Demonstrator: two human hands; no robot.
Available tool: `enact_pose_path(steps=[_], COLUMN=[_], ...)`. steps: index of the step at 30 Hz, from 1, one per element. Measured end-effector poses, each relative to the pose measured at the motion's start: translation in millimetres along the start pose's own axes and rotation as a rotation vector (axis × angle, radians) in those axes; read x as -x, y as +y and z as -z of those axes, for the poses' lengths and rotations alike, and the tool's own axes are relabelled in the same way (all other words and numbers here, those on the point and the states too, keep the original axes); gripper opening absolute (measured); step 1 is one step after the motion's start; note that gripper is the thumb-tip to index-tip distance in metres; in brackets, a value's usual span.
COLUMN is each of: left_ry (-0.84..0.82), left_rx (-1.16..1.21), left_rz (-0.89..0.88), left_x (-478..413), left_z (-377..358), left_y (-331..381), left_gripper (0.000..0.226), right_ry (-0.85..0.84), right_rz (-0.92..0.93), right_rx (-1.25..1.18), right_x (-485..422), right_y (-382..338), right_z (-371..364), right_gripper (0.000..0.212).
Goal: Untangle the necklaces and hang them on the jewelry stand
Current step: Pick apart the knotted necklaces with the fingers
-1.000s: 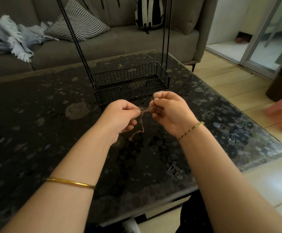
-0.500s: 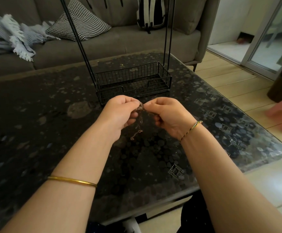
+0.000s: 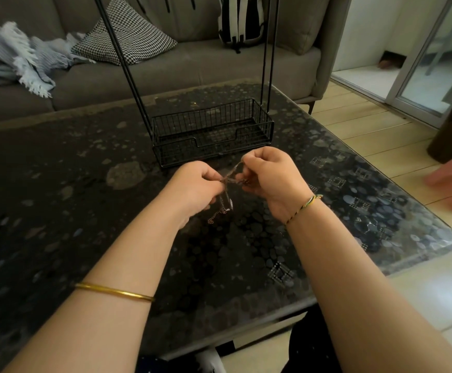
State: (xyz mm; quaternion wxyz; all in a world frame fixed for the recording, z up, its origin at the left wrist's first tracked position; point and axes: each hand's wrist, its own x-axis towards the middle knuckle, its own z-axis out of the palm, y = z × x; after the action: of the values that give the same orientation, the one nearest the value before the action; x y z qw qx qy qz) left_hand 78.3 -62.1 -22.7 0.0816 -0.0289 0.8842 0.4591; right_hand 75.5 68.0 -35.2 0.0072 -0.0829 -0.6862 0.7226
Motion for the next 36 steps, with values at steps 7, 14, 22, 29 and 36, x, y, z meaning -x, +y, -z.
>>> enact_pose_path(steps=[7,14,22,29,36], left_ry=[0.054,0.010,0.087,0.141,0.141], left_rx=[0.066,0.510,0.461,0.078,-0.379], left_rz=[0.061,0.246,0.172,0.000,-0.147], left_x=[-2,0,0,1,1], left_z=[-1,3,-2,1,-9], left_y=[-1,7,10,3,4], left_gripper=[0.014,0.010,0.015,0.017,0.011], right_ry=[-0.042,-0.064,-0.006,0.027,0.051], right_rz=[-0.071,-0.021,0.052,0.091,0.142], right_rx=[0.018,0.196,0.274,0.233,0.153], right_x=[-2,1,0,1,4], right_y=[0,1,4,1,-1], right_z=[1,1,-1,-1,-4], right_gripper=[0.014,0.015,0.017,0.012,0.013])
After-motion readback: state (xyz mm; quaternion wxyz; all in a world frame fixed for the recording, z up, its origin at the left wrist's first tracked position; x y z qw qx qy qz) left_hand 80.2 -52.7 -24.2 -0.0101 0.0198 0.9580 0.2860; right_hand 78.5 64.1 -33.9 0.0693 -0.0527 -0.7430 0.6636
